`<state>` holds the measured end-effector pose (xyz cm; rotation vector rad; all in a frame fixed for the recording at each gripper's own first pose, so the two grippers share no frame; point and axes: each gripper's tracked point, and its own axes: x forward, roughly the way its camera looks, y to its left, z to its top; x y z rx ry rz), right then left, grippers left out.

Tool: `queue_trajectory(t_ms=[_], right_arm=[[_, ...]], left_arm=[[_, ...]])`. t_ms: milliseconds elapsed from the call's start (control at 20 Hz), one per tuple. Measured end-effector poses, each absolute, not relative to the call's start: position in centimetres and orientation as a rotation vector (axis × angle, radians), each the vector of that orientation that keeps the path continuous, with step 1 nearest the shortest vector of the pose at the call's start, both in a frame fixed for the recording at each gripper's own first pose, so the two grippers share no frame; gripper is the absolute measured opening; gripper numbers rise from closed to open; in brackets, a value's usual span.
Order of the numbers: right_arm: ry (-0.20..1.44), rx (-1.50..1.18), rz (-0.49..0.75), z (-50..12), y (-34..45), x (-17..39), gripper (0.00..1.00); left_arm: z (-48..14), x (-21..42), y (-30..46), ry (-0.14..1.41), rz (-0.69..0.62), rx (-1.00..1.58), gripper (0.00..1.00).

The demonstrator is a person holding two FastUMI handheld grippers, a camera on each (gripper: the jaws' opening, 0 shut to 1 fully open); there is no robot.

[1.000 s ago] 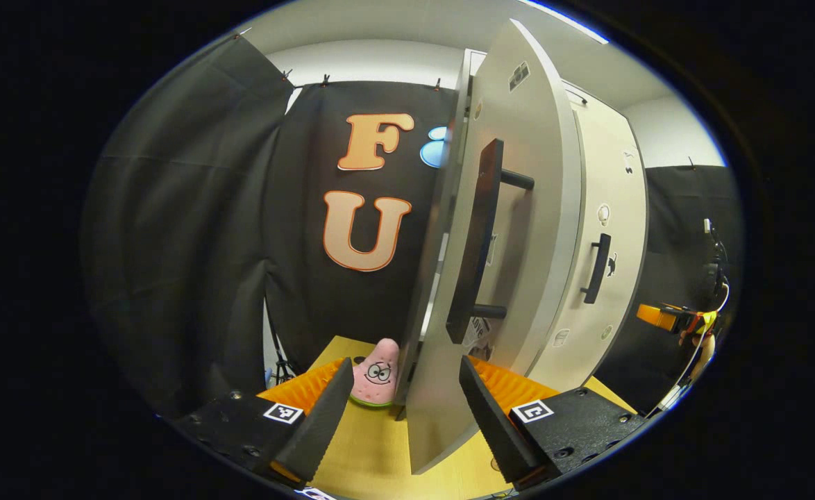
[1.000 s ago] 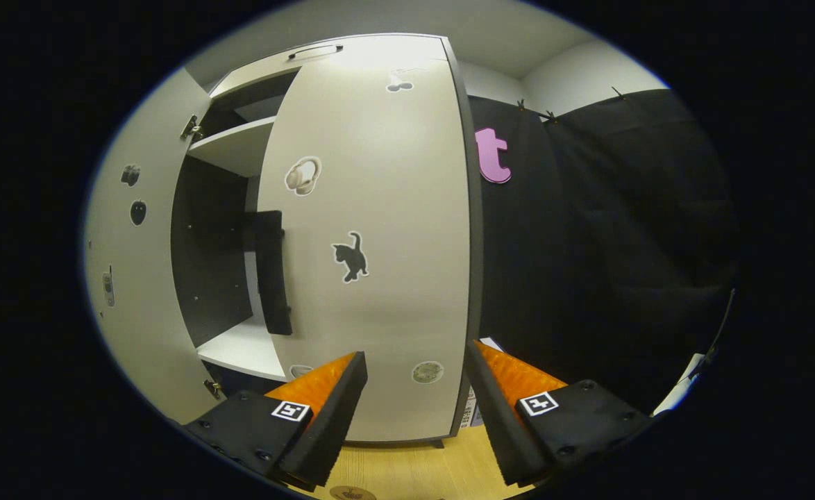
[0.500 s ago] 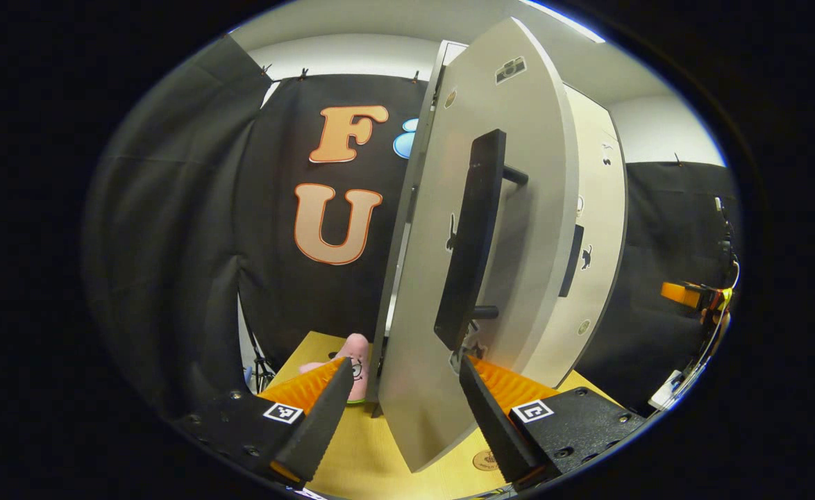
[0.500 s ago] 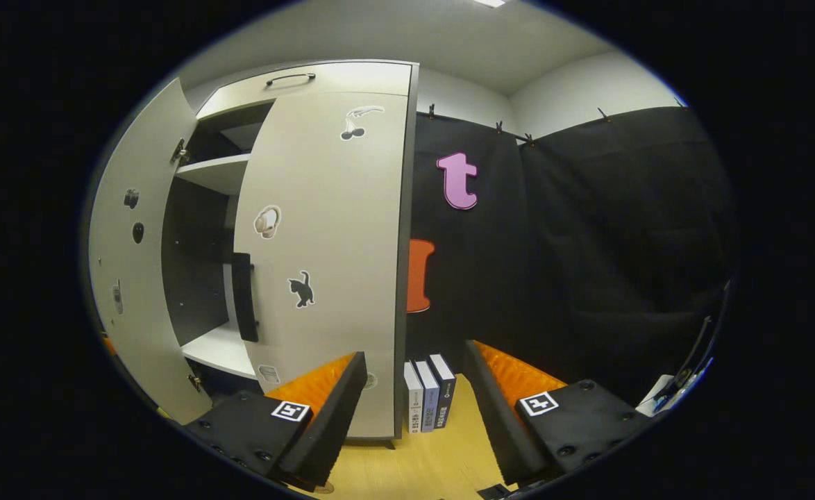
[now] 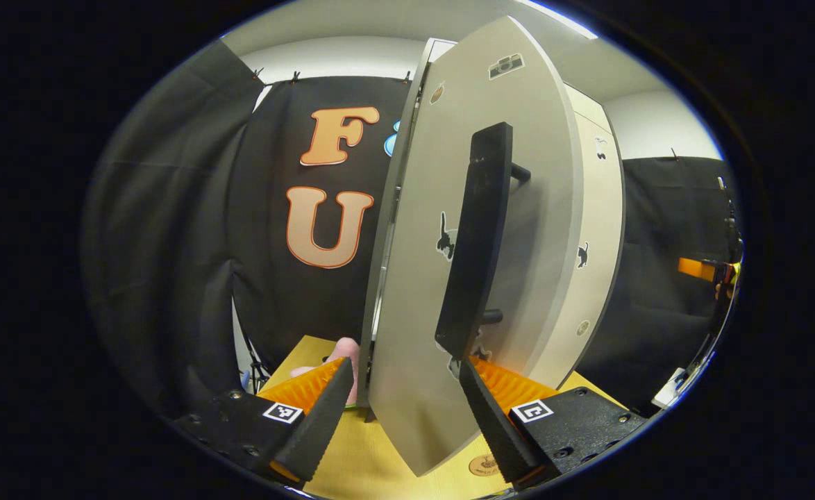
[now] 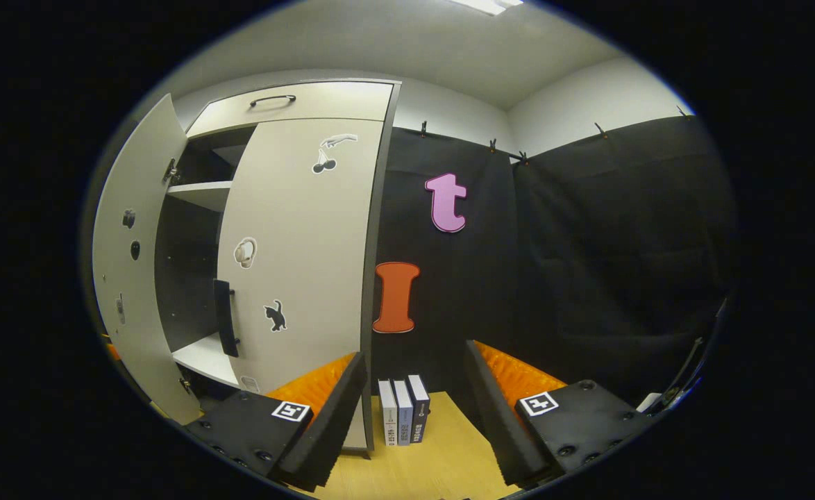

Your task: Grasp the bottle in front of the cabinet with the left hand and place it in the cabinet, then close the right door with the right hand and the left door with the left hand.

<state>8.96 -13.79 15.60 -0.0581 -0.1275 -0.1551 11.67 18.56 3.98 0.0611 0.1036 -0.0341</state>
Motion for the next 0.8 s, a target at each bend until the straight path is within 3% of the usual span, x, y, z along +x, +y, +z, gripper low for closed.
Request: queue_trajectory(t_ms=[250, 800], right_arm=[[-0.159, -0.052, -0.160, 17.0, -15.7, 8.2, 0.94], [-0.179, -0.082, -0.184, 17.4, -19.1, 8.1, 0.94]], left_arm=[[3.7, 13.0, 18.3, 0.098, -0.019, 0.041, 0.94], [1.5, 18.5, 11.9, 0.122, -0.143, 0.002, 0.94]])
